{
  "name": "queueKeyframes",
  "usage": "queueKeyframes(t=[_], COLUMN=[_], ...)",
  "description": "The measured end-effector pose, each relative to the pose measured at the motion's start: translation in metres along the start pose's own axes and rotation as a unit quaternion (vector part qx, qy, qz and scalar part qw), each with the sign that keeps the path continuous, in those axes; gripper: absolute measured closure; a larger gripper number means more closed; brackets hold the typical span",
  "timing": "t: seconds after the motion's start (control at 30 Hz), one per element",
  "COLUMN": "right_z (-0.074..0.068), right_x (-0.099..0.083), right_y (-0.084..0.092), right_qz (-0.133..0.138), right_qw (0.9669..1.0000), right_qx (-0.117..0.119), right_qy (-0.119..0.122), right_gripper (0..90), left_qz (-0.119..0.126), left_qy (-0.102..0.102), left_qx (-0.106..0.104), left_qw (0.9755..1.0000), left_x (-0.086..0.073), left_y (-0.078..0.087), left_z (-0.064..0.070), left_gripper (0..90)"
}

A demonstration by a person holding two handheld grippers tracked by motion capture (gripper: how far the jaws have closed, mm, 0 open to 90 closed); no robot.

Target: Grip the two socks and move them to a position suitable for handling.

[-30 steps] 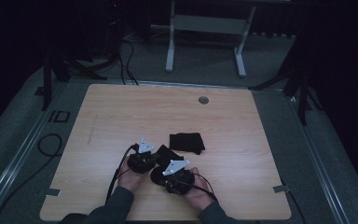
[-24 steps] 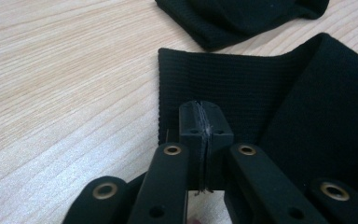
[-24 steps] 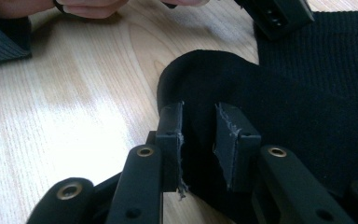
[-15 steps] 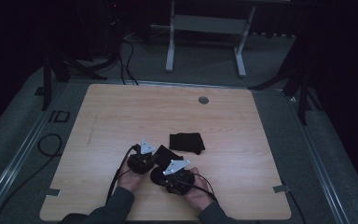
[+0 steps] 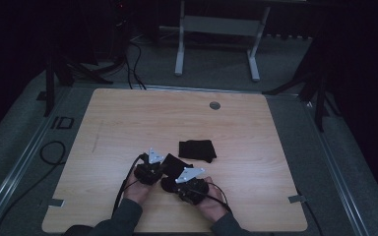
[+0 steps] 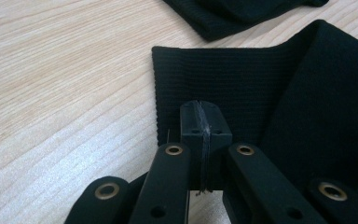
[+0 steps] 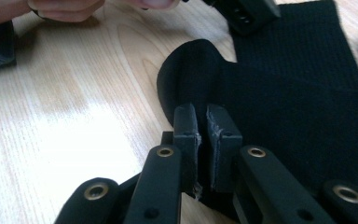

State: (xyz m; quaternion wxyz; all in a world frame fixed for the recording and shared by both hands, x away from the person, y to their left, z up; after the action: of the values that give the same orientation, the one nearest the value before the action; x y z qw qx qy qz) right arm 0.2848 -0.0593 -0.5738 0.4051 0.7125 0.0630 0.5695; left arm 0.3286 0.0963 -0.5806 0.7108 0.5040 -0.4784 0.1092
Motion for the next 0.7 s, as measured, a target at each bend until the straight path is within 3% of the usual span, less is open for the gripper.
queueKeyframes(t=[0.3, 0.7], right_z=[0.012, 0.046], right_x=[0.005, -0.001], right_y=[0.02, 0.052], right_qz=[0.028, 0.052], right_qw=[0.9993, 0.9947], right_qx=[-0.017, -0.059], right_qy=[-0.019, -0.066], right_gripper=[84.1, 84.1], left_qz=[0.003, 0.004], left_qy=[0.007, 0.009], left_qx=[0.001, 0.001], left_qw=[1.0, 1.0], left_x=[-0.001, -0.001], left_y=[0.0, 0.001], left_z=[0.0, 0.0], left_gripper=[90.0, 90.0])
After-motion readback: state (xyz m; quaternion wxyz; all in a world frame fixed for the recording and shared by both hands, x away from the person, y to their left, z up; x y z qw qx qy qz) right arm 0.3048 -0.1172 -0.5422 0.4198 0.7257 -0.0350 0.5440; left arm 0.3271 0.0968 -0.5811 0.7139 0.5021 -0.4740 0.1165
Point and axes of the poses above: each handheld gripper's, and its own axes: y roughly backward along the jaws, x roughly out of its top, z roughly to its right, the point moved 3 cm from there along -y, roughly forward along the jaws, and after that the axes turned 7 degrees about z, right-handed, at the moved point
